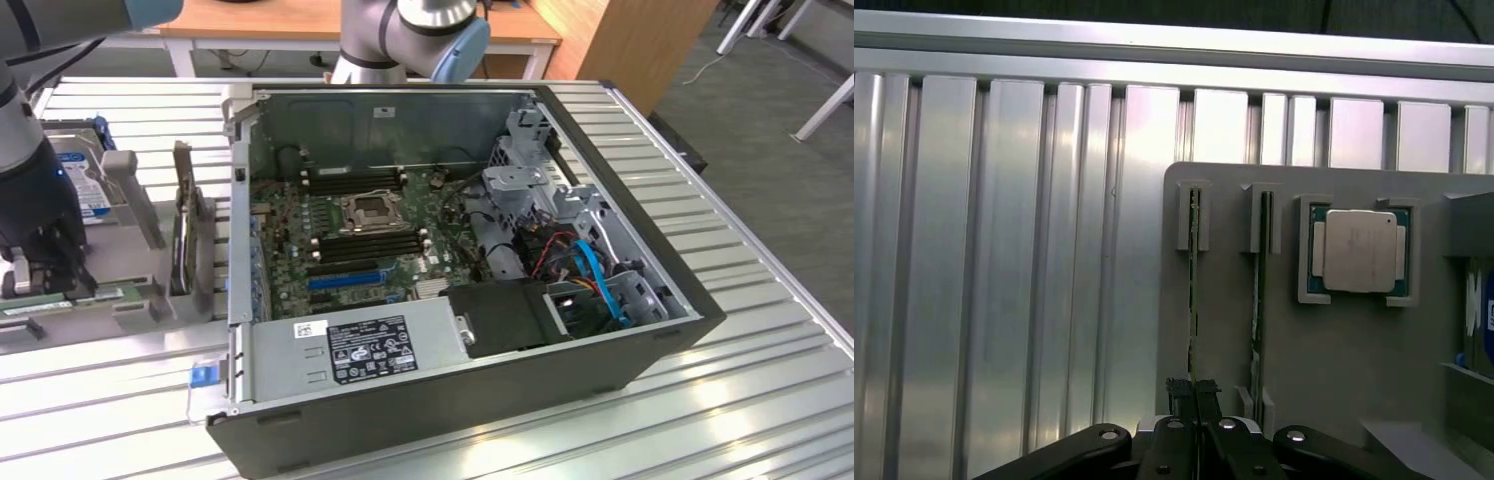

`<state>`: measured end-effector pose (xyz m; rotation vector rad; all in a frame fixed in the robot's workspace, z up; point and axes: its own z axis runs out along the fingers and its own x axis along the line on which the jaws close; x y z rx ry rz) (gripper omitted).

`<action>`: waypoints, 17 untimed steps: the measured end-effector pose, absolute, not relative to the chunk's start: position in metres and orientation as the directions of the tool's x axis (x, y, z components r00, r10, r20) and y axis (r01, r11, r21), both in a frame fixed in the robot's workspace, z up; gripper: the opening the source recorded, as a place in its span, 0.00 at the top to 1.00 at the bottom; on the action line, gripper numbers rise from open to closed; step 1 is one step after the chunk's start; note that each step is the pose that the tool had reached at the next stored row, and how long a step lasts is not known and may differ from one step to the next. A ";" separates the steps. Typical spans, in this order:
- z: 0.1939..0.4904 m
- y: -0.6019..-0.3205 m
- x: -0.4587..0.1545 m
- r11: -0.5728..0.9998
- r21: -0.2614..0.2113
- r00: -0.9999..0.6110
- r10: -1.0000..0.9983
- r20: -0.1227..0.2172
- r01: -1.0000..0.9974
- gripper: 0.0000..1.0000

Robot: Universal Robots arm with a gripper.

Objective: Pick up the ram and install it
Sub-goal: 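Pick up the ram and move it above insertion slot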

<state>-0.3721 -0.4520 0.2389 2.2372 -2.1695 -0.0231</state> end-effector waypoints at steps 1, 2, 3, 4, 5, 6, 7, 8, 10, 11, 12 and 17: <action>0.240 -0.452 -0.372 -0.031 0.028 0.031 -1.000 0.007 -0.999 0.88; 0.241 -0.452 -0.372 -0.031 0.028 0.031 -1.000 0.007 -0.999 0.88; 0.242 -0.452 -0.372 -0.031 0.028 0.031 -1.000 0.007 -0.999 0.88; 0.243 -0.452 -0.372 -0.031 0.028 0.031 -1.000 0.007 -0.999 0.88; 0.244 -0.452 -0.371 -0.031 0.028 0.031 -1.000 0.007 -0.999 0.88; 0.245 -0.452 -0.371 -0.031 0.028 0.031 -1.000 0.007 -0.999 0.88; 0.246 -0.452 -0.371 -0.031 0.028 0.031 -1.000 0.007 -0.999 0.88; 0.247 -0.452 -0.371 -0.031 0.028 0.031 -1.000 0.007 -0.999 0.88; 0.250 -0.452 -0.371 -0.031 0.028 0.031 -1.000 0.007 -0.999 0.88; 0.251 -0.452 -0.370 -0.031 0.028 0.031 -1.000 0.007 -0.999 0.88; 0.252 -0.452 -0.370 -0.031 0.028 0.031 -1.000 0.007 -0.999 0.88; 0.258 -0.452 -0.369 -0.031 0.028 0.031 -1.000 0.007 -0.999 0.88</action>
